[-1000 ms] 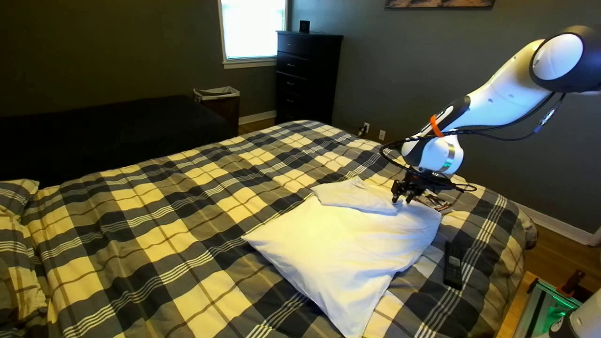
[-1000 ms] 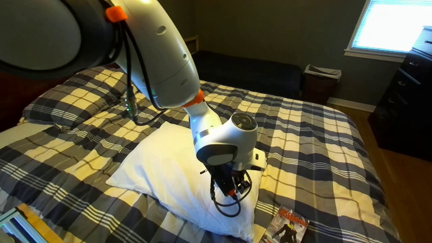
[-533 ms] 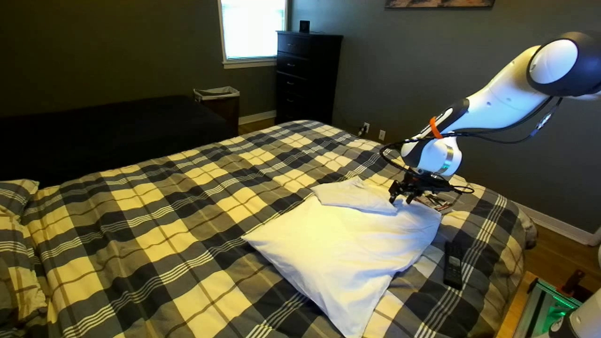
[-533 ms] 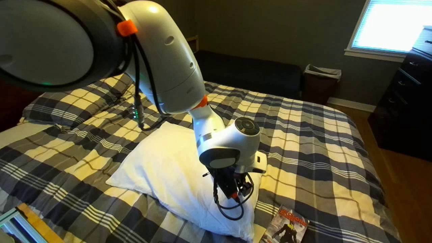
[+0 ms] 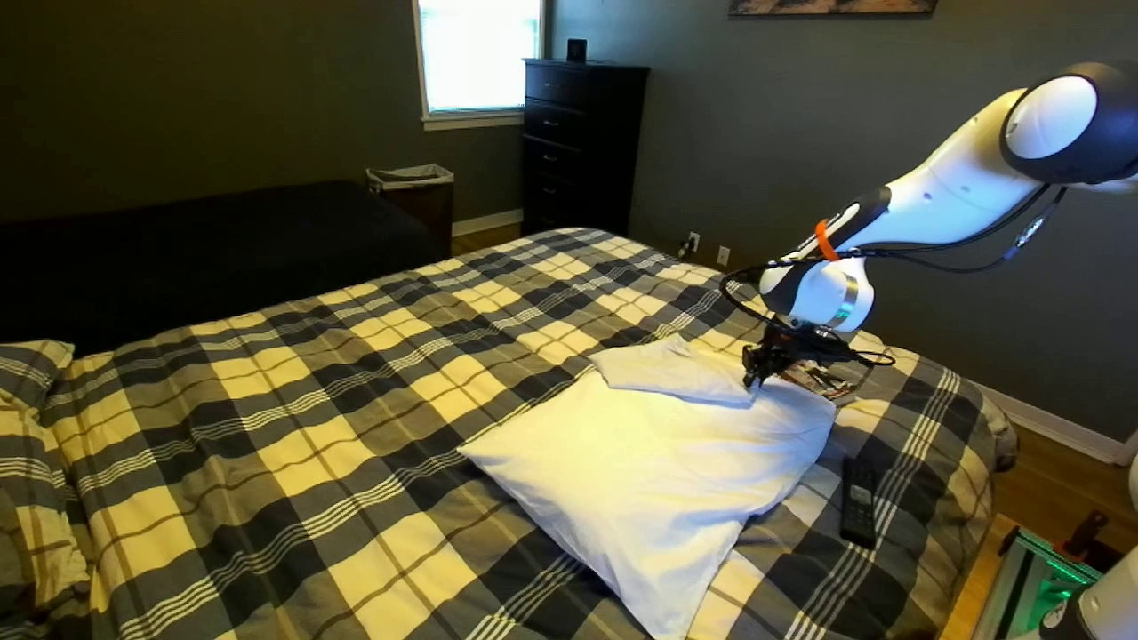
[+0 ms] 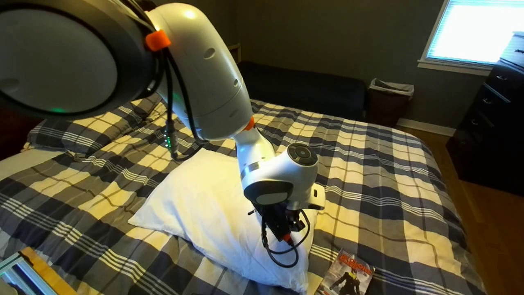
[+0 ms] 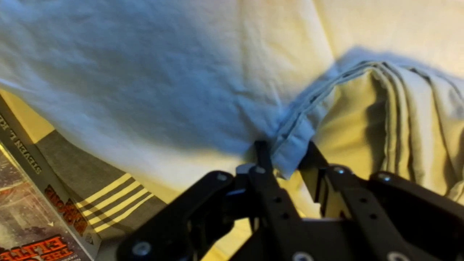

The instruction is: Fold the white cloth twice

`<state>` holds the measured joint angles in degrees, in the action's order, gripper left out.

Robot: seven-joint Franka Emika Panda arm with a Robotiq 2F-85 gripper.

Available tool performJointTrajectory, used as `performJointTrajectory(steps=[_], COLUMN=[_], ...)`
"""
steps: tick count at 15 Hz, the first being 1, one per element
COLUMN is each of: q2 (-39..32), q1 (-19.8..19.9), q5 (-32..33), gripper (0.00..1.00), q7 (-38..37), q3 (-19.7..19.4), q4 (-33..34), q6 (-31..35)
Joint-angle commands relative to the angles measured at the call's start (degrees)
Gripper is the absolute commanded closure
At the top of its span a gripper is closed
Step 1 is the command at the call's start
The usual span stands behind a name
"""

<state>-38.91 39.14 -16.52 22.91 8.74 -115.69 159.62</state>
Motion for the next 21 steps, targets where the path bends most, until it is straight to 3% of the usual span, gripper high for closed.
performJointTrajectory(steps=[1,7,9,17,21], q2=[-1.05,3.54,6.04,13.85,16.09], q1=[1.06,-0.42,-2.14,-16.75,-20.92], q5=[-0.71,0.99,2.73,17.49,21.65], gripper=[1.00,0.99,0.99,0.99,0.99], q7=[1.57,0.65,-0.40,-10.79,-12.68], q3=[1.14,-1.02,-3.50,-22.62,-24.57], q4=[0.91,-3.36,-5.46,-11.97,-12.75], q6=[0.40,0.62,0.12,-1.47,0.44])
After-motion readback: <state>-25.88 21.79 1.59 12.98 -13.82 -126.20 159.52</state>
